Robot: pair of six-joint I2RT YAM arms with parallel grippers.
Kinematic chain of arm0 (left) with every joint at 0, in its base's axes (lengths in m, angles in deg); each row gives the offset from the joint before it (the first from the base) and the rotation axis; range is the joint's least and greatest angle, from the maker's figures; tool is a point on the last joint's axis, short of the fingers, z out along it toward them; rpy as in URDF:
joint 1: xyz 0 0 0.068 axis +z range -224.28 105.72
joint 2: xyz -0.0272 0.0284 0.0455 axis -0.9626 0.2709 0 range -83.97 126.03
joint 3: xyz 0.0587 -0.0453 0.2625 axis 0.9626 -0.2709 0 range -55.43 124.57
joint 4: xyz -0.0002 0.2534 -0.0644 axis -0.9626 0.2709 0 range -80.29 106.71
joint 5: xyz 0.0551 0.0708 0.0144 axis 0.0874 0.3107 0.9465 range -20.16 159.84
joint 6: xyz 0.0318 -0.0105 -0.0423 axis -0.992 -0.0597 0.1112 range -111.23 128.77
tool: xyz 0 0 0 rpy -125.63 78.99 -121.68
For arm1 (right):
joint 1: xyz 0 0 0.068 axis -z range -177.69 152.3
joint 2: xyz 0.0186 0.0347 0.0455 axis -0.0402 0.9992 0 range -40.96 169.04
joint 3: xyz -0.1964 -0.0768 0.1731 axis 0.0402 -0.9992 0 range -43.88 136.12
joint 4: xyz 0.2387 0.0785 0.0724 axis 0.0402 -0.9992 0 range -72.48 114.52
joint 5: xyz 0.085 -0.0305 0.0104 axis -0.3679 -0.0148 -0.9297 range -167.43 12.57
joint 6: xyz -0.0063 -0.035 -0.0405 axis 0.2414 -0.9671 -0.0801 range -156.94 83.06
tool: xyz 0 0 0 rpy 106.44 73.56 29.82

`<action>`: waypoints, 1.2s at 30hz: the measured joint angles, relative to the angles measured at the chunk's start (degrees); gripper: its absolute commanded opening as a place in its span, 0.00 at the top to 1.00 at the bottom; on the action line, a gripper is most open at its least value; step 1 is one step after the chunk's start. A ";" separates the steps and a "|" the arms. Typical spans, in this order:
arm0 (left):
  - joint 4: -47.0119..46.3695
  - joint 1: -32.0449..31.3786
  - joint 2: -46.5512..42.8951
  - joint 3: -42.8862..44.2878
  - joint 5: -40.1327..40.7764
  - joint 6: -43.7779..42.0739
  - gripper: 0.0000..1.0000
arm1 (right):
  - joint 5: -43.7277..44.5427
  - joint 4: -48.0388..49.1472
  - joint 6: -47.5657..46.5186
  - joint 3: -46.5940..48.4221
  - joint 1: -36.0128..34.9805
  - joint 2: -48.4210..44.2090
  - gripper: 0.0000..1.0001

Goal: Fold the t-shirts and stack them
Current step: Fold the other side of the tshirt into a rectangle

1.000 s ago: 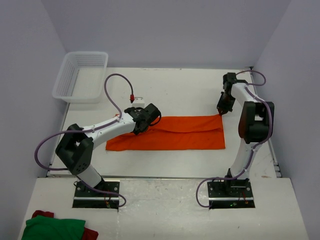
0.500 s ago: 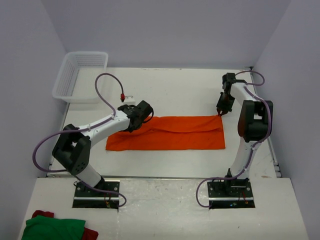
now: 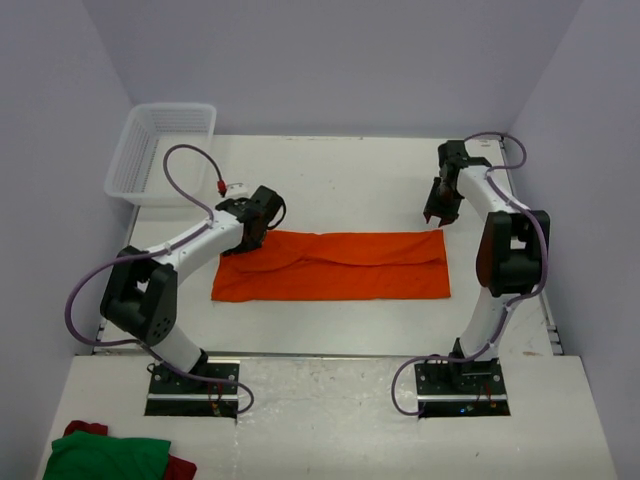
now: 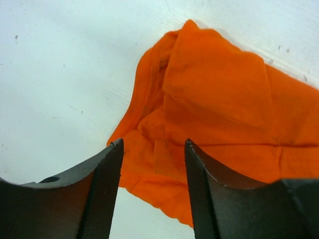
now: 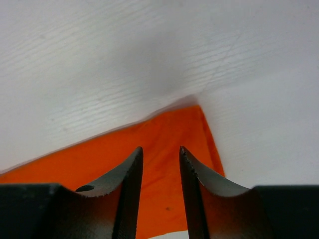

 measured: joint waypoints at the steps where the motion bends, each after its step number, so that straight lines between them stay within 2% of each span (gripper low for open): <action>1: -0.28 0.83 0.04 0.24 -0.37 -0.44 0.44 | -0.26 0.17 0.00 0.00 -0.83 -0.83 0.63; 4: -1.01 3.52 0.74 1.99 -2.16 -1.62 0.42 | -0.96 0.87 -0.02 0.00 -3.32 -2.45 0.64; 8: -4.50 8.96 2.40 3.80 -6.27 -3.80 0.45 | -2.69 1.46 -0.35 0.00 -5.66 -2.38 0.74; 12: -6.82 12.85 5.07 5.11 -9.75 -5.64 0.46 | -3.41 1.49 -0.48 0.00 -6.12 -1.75 0.72; 17: -8.52 13.81 8.59 6.86 -12.74 -7.48 0.47 | -3.26 1.44 -0.59 0.00 -5.95 -0.66 0.73; 21: -9.75 15.19 10.95 7.98 -14.67 -8.66 0.48 | -3.21 1.25 -0.74 0.02 -5.77 0.42 0.79; 26: -10.91 17.14 12.85 8.96 -16.06 -9.94 0.48 | -2.99 0.59 -0.87 0.07 -5.40 2.12 0.81; 28: -11.41 17.81 13.31 9.03 -16.46 -10.16 0.49 | -2.86 0.31 -0.87 0.07 -5.18 2.56 0.84; 29: -11.56 18.10 13.53 9.05 -16.68 -10.45 0.50 | -2.89 0.13 -0.87 0.07 -5.14 2.73 0.92; 31: -11.89 18.49 14.05 9.20 -17.20 -10.91 0.51 | -2.89 -0.17 -1.01 0.07 -4.98 2.97 1.00; 36: -13.16 18.75 15.56 9.35 -19.26 -11.23 0.53 | -2.99 -0.48 -0.87 0.07 -4.87 3.74 1.00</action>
